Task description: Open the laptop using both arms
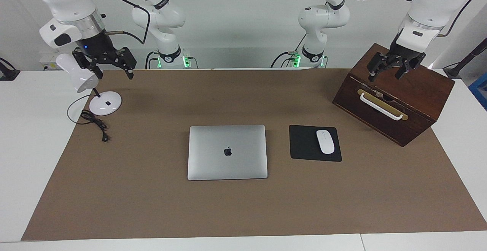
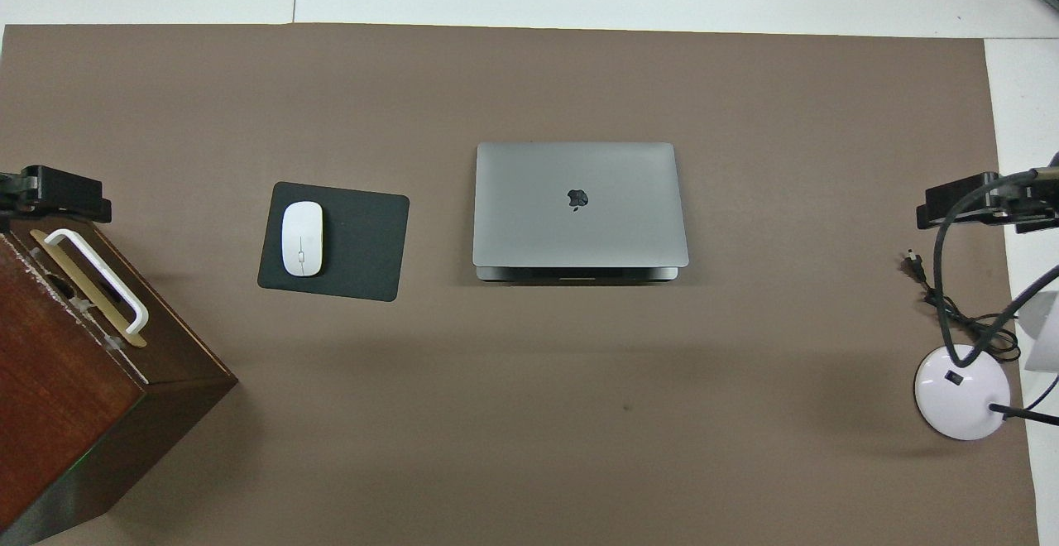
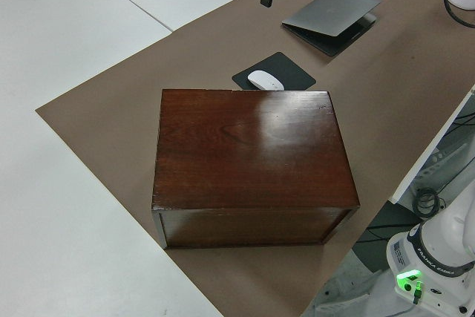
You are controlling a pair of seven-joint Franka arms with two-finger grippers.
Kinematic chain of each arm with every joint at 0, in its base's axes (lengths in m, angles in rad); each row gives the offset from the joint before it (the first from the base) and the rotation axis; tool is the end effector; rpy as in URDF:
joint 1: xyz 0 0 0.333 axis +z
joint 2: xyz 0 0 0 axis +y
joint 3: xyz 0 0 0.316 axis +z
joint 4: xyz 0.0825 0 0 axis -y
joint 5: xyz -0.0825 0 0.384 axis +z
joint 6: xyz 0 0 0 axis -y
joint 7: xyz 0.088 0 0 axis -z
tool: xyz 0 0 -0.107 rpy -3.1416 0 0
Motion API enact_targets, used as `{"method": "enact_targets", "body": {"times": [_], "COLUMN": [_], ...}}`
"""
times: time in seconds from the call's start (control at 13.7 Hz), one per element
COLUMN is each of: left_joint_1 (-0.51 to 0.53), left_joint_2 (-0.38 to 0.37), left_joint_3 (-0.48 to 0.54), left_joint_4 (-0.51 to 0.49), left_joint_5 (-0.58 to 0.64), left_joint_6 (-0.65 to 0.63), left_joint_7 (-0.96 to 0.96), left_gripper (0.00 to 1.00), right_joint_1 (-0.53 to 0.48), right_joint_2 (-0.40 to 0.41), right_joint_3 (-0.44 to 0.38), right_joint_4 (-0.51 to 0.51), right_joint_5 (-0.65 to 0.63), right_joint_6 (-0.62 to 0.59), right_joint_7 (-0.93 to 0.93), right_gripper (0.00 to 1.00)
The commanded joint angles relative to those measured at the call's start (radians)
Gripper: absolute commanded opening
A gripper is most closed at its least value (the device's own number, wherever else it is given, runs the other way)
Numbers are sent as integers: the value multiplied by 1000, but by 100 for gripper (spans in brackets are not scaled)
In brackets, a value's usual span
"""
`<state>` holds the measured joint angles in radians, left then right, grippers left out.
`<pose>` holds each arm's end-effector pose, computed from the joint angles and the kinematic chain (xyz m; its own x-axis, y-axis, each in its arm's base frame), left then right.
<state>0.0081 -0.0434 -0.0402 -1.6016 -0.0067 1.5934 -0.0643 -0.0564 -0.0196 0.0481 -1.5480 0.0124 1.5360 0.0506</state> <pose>0.5430 -0.0186 0.6358 0.9989 0.0323 0.0348 0.0321 -0.9995 0.0072 0.5453 -0.0029 0.6429 0.9983 -0.0584 0.0070 -0.0583 -0.9982 -0.0118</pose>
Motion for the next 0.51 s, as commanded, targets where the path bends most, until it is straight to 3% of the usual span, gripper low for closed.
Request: {"method": "enact_targets", "body": {"times": [0.0, 0.44], "left_joint_1": [13, 13], "left_joint_2": [-15, -18], "left_joint_3": [-9, -4], "left_joint_4": [-8, -15], "left_joint_5": [-6, -12], "left_joint_6": [10, 10], "left_joint_7": [0, 3], "left_gripper": [100, 100], "right_joint_1": [-16, -14], "right_joint_2": [-26, -26], "right_joint_3": [9, 9], "right_joint_4": [-37, -37], "right_joint_5": [-6, -6], "right_joint_6": [27, 27], "right_joint_7": [-12, -12], "right_gripper": [100, 100]}}
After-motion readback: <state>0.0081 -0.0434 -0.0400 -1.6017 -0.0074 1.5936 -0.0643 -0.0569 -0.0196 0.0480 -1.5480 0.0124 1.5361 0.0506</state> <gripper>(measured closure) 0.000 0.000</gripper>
